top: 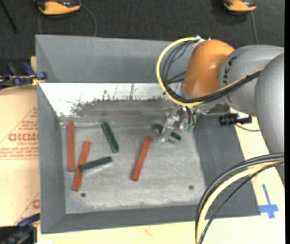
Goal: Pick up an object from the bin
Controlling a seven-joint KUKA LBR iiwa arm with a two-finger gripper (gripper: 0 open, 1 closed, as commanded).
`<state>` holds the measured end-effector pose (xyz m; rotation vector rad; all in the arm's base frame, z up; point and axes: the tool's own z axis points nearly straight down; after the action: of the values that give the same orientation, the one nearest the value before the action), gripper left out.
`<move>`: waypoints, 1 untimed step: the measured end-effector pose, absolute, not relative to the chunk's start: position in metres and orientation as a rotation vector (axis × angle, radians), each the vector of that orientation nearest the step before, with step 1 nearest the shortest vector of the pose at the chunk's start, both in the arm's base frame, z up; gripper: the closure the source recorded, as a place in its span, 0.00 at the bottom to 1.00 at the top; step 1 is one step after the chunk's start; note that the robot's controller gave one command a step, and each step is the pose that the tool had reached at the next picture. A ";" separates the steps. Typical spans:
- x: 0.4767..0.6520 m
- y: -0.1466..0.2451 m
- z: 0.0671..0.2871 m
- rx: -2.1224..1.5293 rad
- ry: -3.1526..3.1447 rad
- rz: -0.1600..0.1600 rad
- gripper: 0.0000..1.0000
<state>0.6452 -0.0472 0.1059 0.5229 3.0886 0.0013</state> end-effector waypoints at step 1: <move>0.647 -0.048 0.119 0.523 3.090 0.002 1.00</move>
Offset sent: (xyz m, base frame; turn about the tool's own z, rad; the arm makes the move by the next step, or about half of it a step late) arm 0.0001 0.0001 0.0114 0.0000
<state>0.6470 -0.0477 0.1192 0.5226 3.0902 0.0017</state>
